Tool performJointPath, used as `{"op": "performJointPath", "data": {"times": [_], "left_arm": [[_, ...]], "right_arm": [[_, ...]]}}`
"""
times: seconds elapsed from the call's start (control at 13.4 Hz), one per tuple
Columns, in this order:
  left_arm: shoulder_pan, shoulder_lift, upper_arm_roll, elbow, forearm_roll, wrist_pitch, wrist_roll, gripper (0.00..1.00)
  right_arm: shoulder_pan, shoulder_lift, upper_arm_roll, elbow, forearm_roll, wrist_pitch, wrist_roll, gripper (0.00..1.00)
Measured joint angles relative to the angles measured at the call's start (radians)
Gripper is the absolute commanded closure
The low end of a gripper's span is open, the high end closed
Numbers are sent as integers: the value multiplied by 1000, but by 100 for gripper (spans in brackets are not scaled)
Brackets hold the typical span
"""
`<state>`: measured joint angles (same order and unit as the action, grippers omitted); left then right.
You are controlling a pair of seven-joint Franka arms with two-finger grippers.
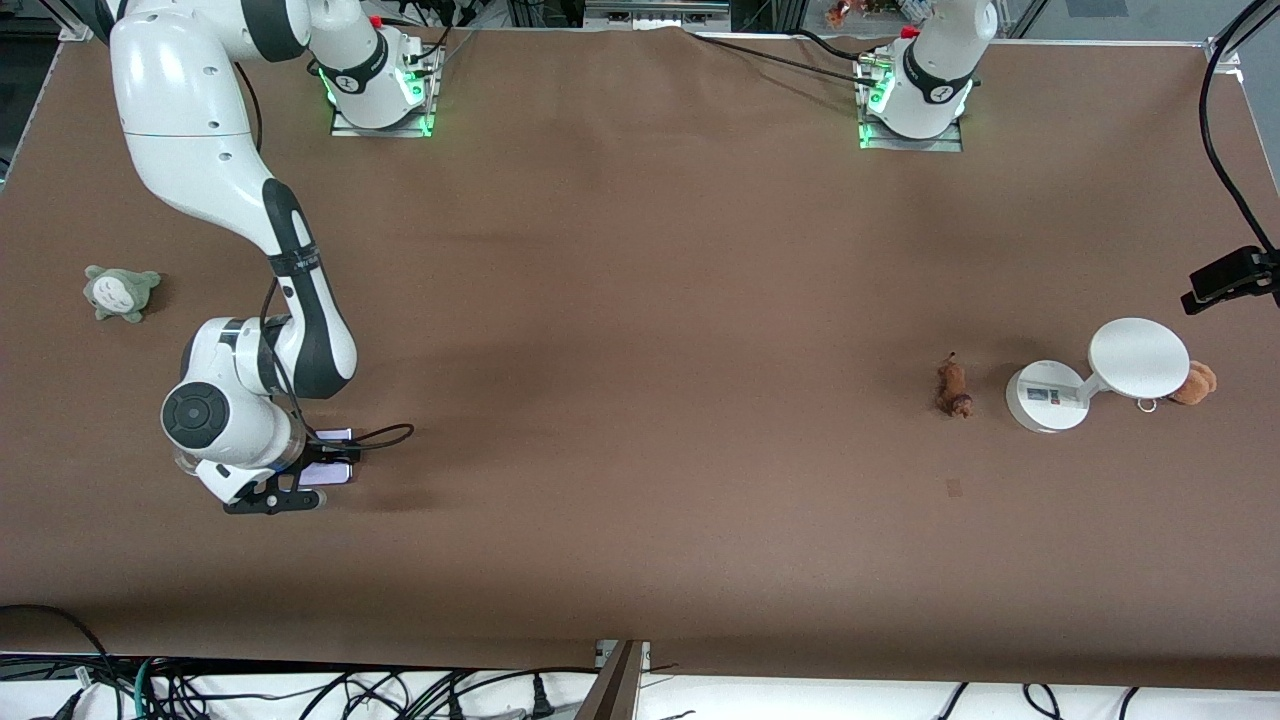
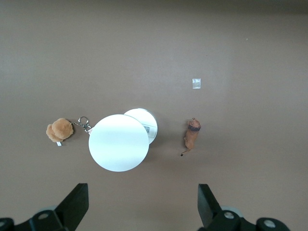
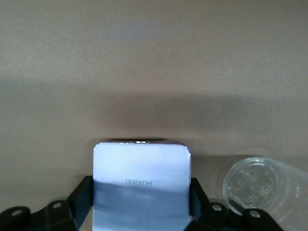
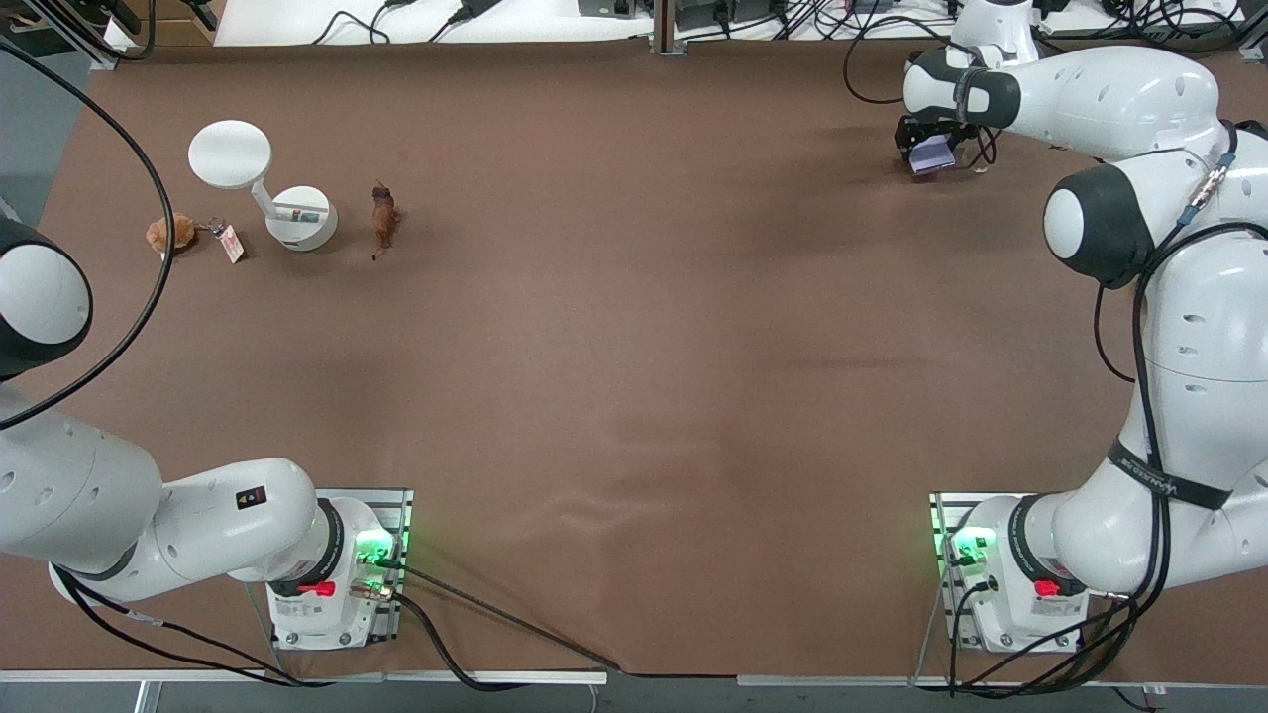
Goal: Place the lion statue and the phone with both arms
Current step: 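Lower the phone beside the glass cup and open the right gripper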
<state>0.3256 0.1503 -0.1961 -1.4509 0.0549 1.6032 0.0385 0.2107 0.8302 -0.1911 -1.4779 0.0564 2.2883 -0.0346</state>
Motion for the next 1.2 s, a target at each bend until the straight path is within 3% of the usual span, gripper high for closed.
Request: {"op": "performJointPath", "data": {"times": [0.22, 0.52, 0.82, 1.2], "left_arm": [[-8, -1, 19, -2, -29, -11, 7, 0], [-155, -15, 171, -13, -32, -13, 8, 0], [-161, -29, 187, -20, -47, -23, 8, 0], [-113, -44, 198, -20, -110, -22, 11, 0]], "right_arm": [[2, -12, 0, 2, -2, 5, -5, 0], [32, -67, 3, 27, -6, -52, -9, 0], [58, -143, 7, 67, -6, -139, -9, 0], [73, -329, 8, 81, -6, -414, -9, 0]]}}
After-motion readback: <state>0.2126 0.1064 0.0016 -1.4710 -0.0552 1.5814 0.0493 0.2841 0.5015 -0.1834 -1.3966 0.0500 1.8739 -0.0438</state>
